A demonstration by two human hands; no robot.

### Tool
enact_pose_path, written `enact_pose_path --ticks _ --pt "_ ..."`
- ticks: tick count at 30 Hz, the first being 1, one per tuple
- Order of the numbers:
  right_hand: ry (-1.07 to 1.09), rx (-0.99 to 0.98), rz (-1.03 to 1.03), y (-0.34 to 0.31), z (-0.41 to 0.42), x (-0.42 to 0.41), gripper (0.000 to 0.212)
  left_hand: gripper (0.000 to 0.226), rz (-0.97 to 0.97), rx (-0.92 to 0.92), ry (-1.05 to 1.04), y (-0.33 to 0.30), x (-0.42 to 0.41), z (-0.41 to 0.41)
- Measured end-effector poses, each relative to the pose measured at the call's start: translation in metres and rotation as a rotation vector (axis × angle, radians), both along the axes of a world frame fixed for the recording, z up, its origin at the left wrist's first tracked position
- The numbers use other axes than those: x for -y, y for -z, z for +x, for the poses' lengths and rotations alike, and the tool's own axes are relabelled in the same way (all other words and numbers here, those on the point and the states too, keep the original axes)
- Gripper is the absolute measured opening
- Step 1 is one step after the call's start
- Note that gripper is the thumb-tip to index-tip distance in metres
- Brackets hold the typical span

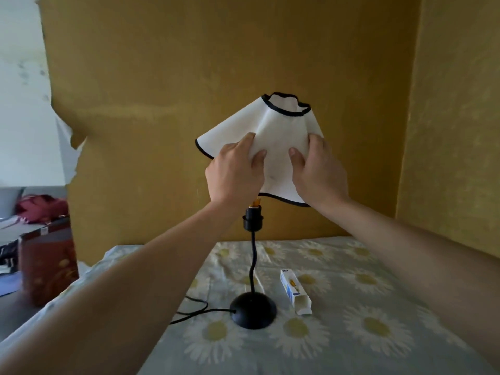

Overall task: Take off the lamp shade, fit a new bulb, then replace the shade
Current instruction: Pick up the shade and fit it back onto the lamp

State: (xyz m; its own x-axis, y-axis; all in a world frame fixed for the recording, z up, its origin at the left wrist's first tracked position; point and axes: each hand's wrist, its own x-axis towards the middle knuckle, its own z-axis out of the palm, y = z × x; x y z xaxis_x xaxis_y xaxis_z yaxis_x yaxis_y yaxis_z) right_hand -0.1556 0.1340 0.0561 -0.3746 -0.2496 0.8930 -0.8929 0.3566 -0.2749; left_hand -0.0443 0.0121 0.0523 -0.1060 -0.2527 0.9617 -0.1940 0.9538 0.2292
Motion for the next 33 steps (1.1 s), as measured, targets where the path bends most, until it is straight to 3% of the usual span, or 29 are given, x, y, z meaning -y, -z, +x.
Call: enact_pose_path --ticks 12,23,33 --pt "-0.065 0.02 0.071 -0.001 0.009 0.025 0.042 0.037 0.029 -0.04 -0.013 0.012 0.016 0.016" --pt "-0.029 0.0 0.126 0.01 0.002 0.032 0.042 0.039 0.098 0.032 -0.036 0.025 0.021 0.015" --pt "0.0 0.008 0.209 0.019 -0.003 0.033 0.044 0.026 0.103 0.016 -0.055 0.041 0.022 0.013"
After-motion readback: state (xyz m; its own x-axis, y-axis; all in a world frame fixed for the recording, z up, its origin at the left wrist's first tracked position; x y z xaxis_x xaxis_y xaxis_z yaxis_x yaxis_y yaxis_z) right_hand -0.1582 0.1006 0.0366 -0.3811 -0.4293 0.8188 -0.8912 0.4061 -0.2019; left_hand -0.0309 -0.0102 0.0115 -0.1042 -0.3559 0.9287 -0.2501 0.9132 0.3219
